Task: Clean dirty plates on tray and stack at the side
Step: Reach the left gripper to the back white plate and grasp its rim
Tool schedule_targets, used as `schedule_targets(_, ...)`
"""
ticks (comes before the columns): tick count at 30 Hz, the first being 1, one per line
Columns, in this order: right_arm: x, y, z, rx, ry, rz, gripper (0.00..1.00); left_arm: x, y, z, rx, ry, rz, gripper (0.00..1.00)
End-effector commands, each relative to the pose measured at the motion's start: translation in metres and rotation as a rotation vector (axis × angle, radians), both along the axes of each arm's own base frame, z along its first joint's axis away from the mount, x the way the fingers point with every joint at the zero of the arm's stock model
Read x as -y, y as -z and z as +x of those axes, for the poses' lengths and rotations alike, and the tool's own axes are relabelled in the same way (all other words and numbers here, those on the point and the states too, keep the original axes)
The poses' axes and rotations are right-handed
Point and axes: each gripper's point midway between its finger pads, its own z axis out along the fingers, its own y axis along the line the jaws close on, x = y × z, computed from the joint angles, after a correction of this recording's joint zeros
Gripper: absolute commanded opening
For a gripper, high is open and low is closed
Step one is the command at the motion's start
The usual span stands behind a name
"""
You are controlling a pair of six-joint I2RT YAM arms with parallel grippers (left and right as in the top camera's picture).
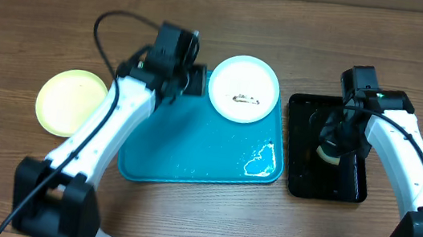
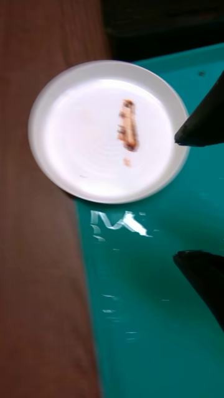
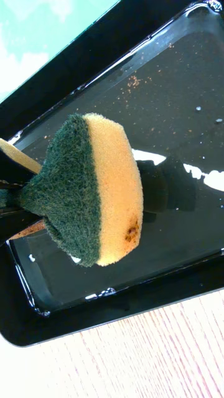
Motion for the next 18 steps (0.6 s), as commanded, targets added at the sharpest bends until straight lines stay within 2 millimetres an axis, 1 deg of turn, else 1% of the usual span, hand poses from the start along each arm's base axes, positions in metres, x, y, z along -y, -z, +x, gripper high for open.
schedule_targets(1, 0.001, -0.004, 0.0, 0.016, -0.005, -0.001, 0.04, 0.009, -0.03, 0.035, 0.085, 0.066, 0.027, 0.63)
schedule_targets(3, 0.001, -0.004, 0.0, 0.015, -0.005, -0.001, 0.04, 0.013, -0.024, 0.045, 0.077, 0.067, 0.028, 0.68)
schedule_targets(5, 0.001, -0.004, 0.0, 0.015, -0.005, -0.001, 0.04, 0.015, -0.009, 0.054, 0.066, 0.071, 0.034, 0.68)
schedule_targets(7, 0.001, -0.004, 0.0, 0.014, -0.005, -0.001, 0.04, 0.018, 0.01, 0.058, 0.04, 0.076, 0.041, 0.66)
schedule_targets(10, 0.001, -0.004, -0.001, 0.011, -0.006, -0.001, 0.04, 0.026, 0.039, 0.06, -0.006, 0.093, 0.048, 0.61)
schedule_targets(13, 0.001, -0.004, -0.002, 0.006, -0.005, -0.002, 0.04, 0.032, 0.068, 0.061, -0.052, 0.103, 0.062, 0.54)
schedule_targets(15, 0.001, -0.004, -0.004, 0.001, -0.005, -0.003, 0.04, 0.034, 0.085, 0.06, -0.082, 0.107, 0.07, 0.44)
schedule_targets(18, 0.001, -0.004, -0.004, -0.001, -0.006, -0.003, 0.04, 0.035, 0.109, 0.056, -0.142, 0.077, 0.063, 0.4)
